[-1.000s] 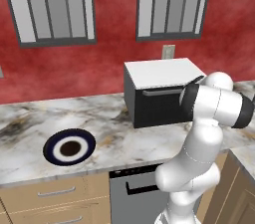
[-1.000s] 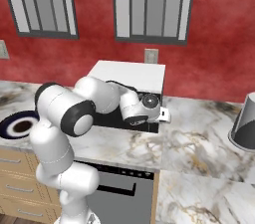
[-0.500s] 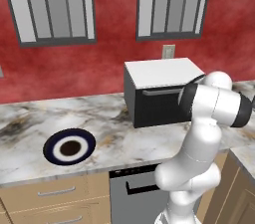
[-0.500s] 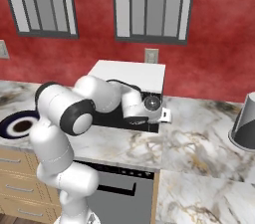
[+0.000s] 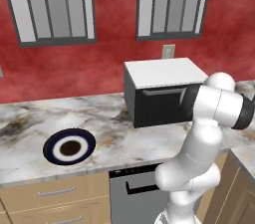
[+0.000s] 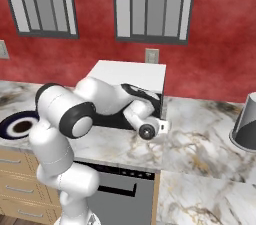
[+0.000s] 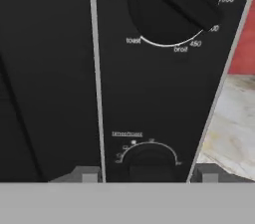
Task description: Pick up the bagel from the plate, place it on the toaster oven rack, close the door, and set the timer.
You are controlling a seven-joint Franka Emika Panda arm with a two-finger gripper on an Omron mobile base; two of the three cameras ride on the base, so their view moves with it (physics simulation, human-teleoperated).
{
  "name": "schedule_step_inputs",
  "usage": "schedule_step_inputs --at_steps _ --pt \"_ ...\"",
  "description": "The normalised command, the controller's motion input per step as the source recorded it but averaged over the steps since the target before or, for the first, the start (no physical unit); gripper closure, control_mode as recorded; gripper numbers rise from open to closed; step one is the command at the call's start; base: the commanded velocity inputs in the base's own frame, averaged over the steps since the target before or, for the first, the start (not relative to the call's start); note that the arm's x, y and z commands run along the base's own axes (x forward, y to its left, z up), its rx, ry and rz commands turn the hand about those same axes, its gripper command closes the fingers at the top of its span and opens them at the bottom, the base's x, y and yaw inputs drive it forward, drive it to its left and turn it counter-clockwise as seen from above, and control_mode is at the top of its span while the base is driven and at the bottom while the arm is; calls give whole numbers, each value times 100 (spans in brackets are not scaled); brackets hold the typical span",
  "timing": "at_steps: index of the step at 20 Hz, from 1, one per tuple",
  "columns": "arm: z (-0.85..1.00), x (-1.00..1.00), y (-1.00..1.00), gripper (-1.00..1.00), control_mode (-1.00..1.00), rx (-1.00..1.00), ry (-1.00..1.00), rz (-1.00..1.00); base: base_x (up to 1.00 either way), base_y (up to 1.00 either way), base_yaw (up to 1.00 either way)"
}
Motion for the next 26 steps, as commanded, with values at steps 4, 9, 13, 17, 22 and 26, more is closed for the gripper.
schedule_step_inputs --at_steps 4,9,13,17,22,26 --pt "90 11 -52 100 -100 19 -3 5 0 0 0" --pt "98 14 -76 100 -100 38 6 13 0 0 0" --pt "91 10 -86 100 -100 47 14 17 0 0 0" --pt "86 13 -83 100 -100 51 21 15 0 0 0" --pt "83 18 -82 100 -100 56 27 14 0 0 0" --pt "75 17 -84 100 -100 60 31 15 0 0 0"
